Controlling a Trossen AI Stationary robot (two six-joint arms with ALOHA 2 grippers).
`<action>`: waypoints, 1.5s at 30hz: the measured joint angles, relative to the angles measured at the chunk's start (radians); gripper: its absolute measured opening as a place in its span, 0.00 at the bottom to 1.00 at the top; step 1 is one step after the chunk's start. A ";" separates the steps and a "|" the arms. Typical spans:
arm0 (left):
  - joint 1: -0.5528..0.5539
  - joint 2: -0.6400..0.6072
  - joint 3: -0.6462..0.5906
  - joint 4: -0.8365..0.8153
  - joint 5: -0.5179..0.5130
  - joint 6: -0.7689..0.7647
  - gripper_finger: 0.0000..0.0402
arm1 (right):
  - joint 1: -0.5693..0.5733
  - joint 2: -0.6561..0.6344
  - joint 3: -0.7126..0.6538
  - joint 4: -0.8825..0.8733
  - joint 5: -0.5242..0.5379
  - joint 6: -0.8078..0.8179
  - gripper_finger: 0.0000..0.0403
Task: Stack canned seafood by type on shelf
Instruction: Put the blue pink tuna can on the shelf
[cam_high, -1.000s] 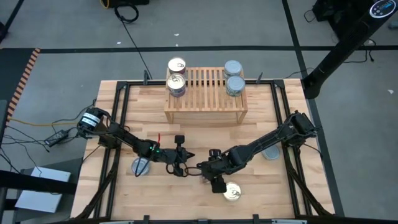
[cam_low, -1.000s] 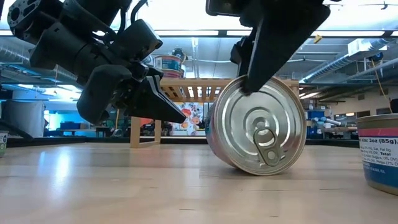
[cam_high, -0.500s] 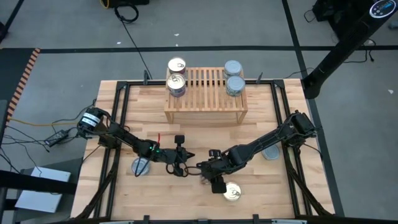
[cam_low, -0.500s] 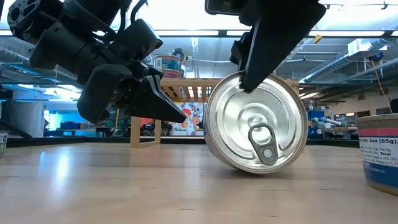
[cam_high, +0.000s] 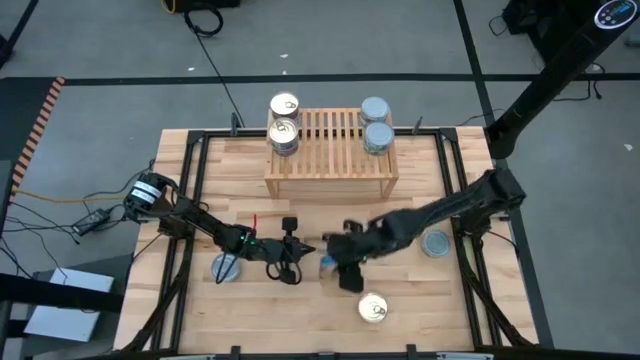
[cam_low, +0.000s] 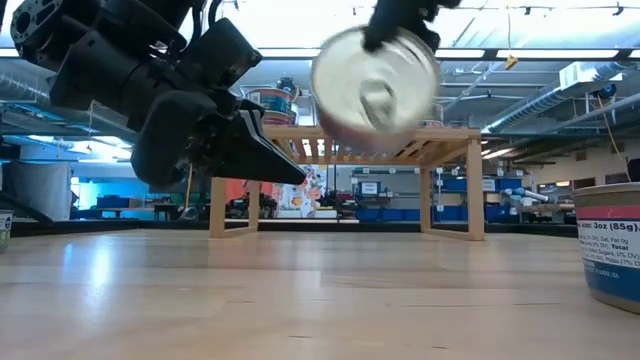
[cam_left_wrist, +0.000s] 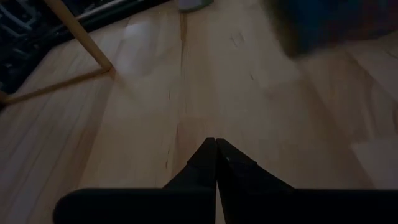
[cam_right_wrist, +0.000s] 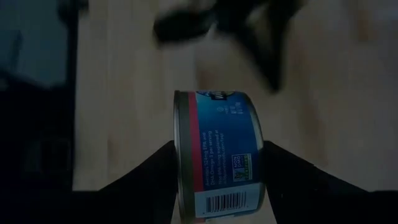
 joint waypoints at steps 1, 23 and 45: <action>0.000 0.000 0.000 0.006 -0.003 0.006 0.02 | -0.020 -0.025 0.000 0.003 0.002 0.000 0.50; 0.000 0.000 0.000 0.006 -0.027 0.052 0.02 | -0.707 -0.202 0.001 0.328 -0.116 0.050 0.51; 0.000 0.004 0.000 0.005 -0.026 0.050 0.02 | -0.855 -0.081 0.002 0.387 -0.263 0.160 0.51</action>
